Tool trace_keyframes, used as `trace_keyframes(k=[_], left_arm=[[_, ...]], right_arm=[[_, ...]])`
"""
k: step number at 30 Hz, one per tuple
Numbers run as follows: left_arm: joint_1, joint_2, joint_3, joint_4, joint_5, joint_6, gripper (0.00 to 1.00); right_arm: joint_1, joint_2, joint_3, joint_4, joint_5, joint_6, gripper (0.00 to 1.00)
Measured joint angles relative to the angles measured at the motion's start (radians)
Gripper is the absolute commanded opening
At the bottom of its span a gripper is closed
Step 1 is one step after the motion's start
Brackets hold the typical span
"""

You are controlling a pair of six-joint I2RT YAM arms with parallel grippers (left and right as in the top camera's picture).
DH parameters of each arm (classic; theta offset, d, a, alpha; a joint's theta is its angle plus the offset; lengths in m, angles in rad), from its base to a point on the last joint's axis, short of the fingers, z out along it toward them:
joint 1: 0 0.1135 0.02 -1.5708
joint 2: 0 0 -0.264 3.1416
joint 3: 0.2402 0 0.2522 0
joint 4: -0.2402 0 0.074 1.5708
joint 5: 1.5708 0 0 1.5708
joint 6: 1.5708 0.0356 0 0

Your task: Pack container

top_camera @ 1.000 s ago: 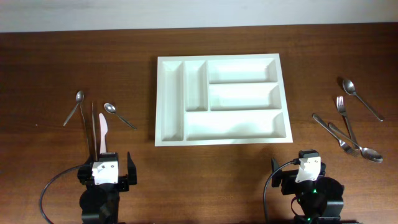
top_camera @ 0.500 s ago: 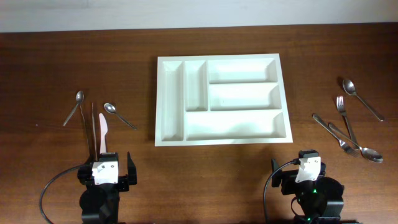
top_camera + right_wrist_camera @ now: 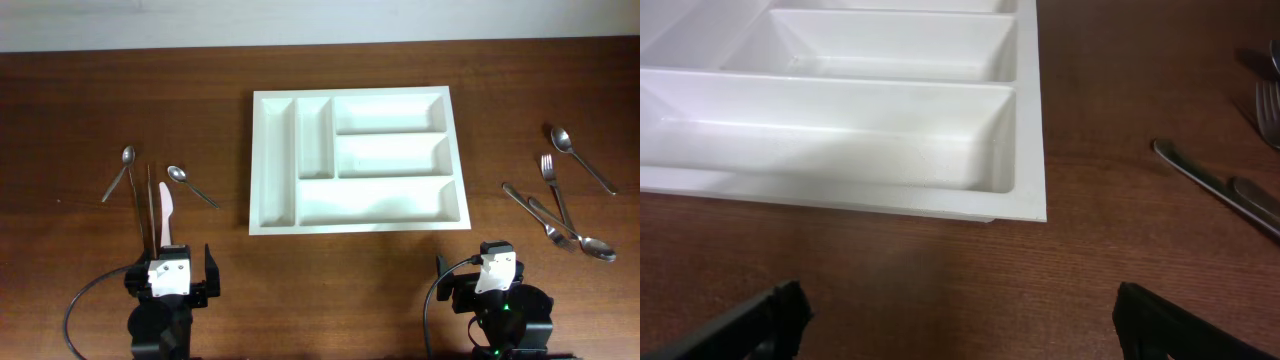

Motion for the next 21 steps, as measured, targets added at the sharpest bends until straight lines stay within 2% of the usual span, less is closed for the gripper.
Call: trace_keyframes(k=[16,21], left_arm=[[0.0,0.0,0.0,0.0,0.006,0.0,0.99],[0.0,0.0,0.0,0.007,0.138,0.0,0.99]], right_arm=[[0.0,0.0,0.0,0.001,0.0,0.0,0.99],[0.0,0.0,-0.001,0.105,-0.05,0.058,0.99]])
